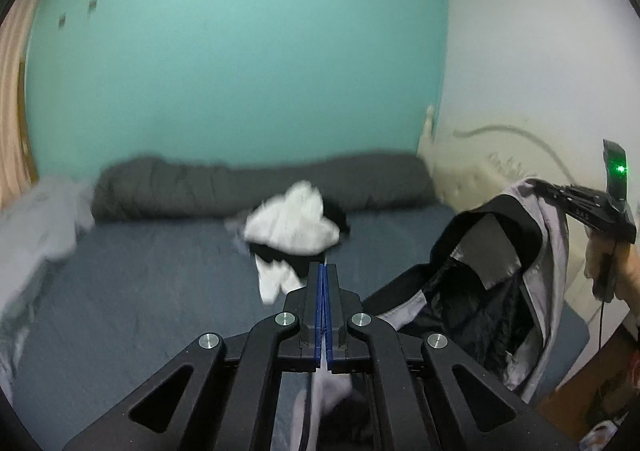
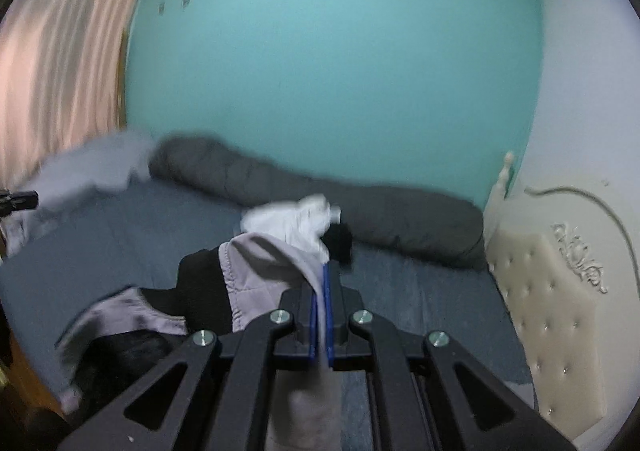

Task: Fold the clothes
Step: 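Lower the held jacket toward the bed with both tools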

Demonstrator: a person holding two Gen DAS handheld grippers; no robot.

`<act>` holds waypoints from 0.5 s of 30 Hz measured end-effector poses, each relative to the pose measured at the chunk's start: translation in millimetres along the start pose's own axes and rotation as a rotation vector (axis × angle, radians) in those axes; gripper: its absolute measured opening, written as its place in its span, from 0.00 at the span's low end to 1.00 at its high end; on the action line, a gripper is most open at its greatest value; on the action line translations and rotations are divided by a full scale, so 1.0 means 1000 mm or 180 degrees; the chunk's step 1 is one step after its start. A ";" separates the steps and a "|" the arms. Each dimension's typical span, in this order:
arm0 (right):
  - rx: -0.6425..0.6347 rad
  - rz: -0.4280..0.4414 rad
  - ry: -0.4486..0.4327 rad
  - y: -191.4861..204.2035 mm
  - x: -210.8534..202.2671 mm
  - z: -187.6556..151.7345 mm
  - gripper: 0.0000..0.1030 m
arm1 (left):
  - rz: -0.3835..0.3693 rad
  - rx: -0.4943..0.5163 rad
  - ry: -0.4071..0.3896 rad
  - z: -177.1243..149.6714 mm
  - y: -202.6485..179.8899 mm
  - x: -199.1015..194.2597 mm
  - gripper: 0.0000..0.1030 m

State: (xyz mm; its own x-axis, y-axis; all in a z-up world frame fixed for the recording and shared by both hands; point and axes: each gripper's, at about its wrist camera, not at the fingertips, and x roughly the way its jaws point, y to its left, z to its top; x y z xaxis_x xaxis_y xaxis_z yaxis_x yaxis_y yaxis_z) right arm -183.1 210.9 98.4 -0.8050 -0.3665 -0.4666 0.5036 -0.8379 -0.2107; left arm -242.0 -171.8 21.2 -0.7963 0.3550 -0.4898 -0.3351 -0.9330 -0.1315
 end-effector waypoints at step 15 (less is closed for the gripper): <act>0.0094 0.0011 0.0852 -0.007 0.185 -0.110 0.03 | -0.0495 -0.0318 0.1212 -0.133 0.007 0.238 0.00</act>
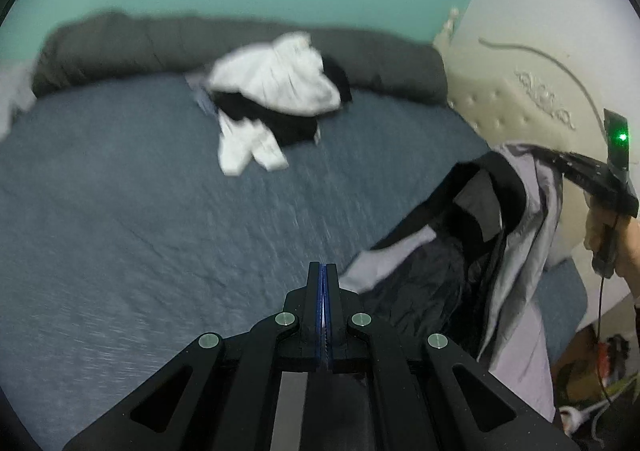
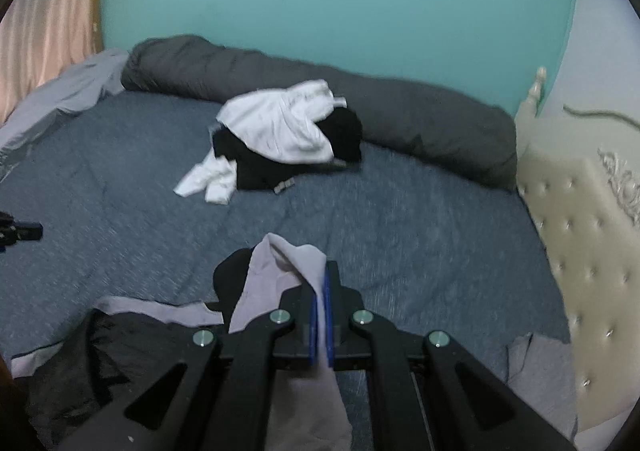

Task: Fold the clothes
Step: 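Lower the held jacket toward the bed with both tools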

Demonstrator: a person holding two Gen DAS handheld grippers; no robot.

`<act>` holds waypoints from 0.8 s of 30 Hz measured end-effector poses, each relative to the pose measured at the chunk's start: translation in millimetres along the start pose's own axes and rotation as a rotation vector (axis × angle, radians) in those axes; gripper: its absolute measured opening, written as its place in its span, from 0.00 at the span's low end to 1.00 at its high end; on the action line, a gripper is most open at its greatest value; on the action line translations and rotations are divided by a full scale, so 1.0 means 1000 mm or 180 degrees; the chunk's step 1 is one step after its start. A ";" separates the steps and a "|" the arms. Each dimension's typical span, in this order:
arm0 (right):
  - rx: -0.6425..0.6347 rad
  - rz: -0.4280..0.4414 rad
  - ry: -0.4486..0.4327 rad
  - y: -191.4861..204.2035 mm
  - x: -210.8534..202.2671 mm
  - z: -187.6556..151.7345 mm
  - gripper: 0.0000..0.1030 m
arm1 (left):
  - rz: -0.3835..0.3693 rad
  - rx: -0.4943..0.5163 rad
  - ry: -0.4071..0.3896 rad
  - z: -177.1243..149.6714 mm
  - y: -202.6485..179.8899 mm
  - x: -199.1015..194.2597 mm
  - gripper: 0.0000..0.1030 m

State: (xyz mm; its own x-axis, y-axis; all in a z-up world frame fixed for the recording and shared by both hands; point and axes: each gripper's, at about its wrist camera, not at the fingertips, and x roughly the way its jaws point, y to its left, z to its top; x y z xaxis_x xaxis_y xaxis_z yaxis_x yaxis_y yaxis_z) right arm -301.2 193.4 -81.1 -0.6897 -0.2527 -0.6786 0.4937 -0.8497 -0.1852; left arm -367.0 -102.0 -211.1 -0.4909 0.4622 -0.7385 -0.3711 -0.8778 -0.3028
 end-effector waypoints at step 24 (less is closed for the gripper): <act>0.0116 0.0219 0.0214 -0.034 0.065 -0.053 0.03 | -0.0518 -0.0142 0.1039 -0.047 -0.008 0.173 0.55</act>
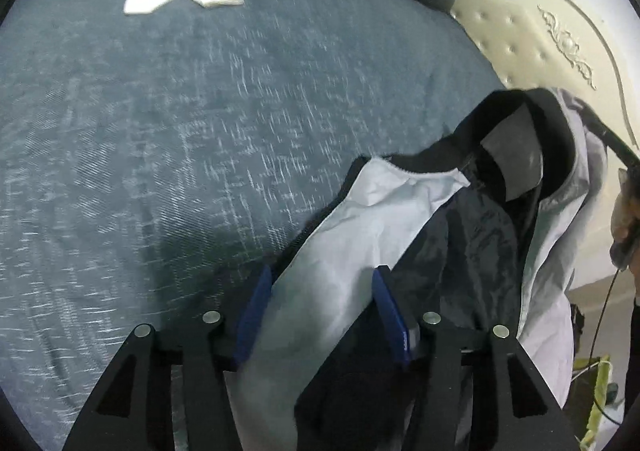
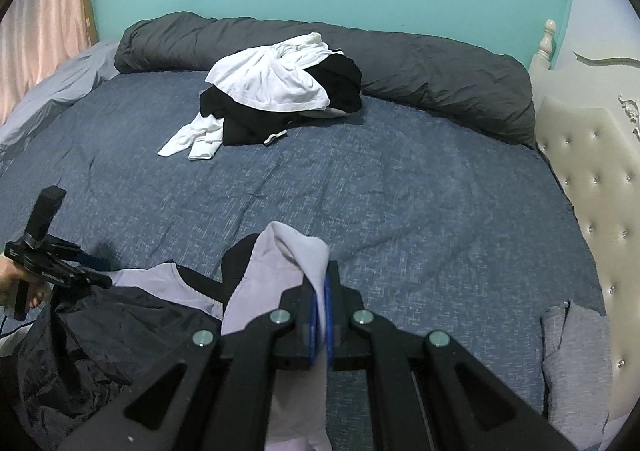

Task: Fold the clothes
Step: 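Lower the held jacket toward the bed with both tools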

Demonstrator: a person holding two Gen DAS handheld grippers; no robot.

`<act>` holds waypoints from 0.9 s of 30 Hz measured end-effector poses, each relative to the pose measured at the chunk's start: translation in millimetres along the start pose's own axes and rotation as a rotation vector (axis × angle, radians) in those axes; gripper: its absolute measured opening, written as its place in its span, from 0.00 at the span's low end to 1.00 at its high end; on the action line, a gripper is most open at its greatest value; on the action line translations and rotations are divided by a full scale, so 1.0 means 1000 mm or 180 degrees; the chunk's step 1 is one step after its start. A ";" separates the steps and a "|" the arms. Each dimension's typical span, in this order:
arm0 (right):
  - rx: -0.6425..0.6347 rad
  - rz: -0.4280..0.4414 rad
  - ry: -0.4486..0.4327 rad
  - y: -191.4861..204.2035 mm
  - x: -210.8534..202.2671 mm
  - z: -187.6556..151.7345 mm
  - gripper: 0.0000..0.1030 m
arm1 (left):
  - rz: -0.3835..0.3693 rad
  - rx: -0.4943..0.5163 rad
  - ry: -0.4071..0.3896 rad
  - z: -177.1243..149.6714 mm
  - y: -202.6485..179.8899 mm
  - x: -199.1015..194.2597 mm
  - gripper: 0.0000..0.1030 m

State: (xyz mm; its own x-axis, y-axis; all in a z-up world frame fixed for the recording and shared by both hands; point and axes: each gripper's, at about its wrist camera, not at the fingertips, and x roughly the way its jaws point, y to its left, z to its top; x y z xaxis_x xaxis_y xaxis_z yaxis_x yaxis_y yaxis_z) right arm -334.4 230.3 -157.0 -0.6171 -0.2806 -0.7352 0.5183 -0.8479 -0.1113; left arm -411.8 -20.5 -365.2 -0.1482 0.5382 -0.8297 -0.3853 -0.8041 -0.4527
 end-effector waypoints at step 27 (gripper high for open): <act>-0.0030 -0.0084 -0.0548 0.010 -0.073 0.034 0.03 | 0.0269 0.0302 -0.0722 -0.002 -0.034 -0.118 0.01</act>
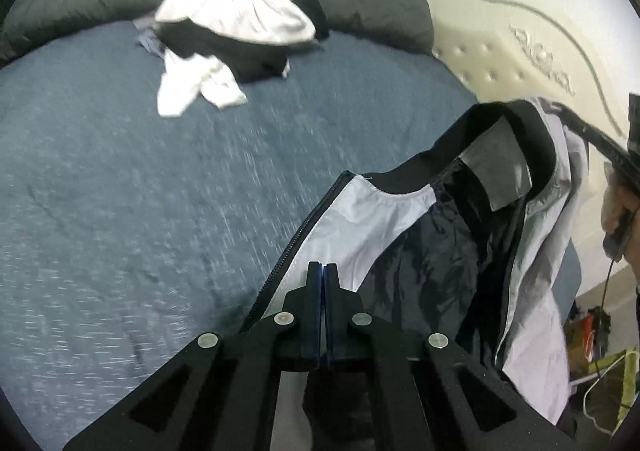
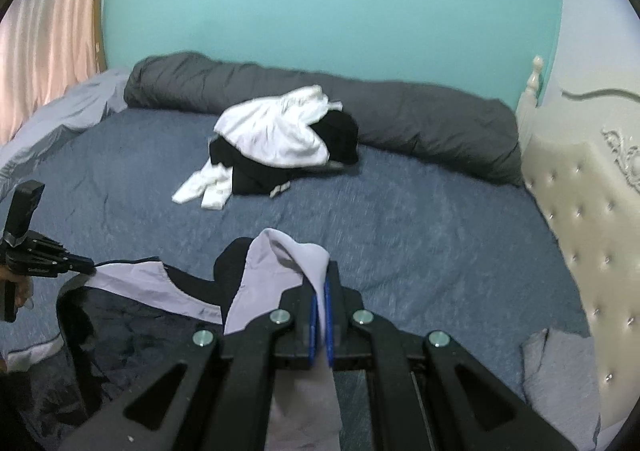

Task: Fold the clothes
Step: 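Lower the held jacket toward the bed with both tools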

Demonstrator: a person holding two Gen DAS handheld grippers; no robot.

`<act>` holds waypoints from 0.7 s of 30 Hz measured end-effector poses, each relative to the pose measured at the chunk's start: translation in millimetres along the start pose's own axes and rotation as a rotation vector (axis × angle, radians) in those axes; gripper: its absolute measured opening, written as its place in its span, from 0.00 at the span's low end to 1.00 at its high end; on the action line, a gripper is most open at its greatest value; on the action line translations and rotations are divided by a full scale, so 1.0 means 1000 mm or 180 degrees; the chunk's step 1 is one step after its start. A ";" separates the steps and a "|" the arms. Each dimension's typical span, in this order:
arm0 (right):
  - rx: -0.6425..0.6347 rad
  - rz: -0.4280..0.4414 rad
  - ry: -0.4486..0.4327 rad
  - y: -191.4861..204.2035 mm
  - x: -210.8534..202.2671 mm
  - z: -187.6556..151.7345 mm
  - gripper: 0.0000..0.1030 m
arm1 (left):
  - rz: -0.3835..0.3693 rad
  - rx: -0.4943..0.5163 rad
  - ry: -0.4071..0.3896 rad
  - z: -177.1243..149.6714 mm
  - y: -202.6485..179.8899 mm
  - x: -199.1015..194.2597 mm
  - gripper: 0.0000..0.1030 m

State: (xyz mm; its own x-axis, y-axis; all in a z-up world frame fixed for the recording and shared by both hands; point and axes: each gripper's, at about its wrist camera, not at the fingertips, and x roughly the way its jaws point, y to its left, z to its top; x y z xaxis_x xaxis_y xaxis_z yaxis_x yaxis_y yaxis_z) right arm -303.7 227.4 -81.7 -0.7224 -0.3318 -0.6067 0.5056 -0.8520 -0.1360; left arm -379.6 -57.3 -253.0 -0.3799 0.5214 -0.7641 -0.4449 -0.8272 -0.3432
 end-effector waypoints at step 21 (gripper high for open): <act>-0.0084 -0.0142 -0.0549 0.045 0.002 0.173 0.03 | 0.0458 -0.0476 -0.0741 0.064 0.077 -0.155 0.01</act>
State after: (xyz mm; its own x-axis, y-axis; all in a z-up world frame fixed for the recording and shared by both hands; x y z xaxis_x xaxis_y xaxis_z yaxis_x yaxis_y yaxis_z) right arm -364.0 118.1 46.2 -0.8133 -0.3604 -0.4567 0.4819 -0.8572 -0.1817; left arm -406.9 -188.7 -126.6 -0.6135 0.4164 -0.6710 -0.2555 -0.9086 -0.3303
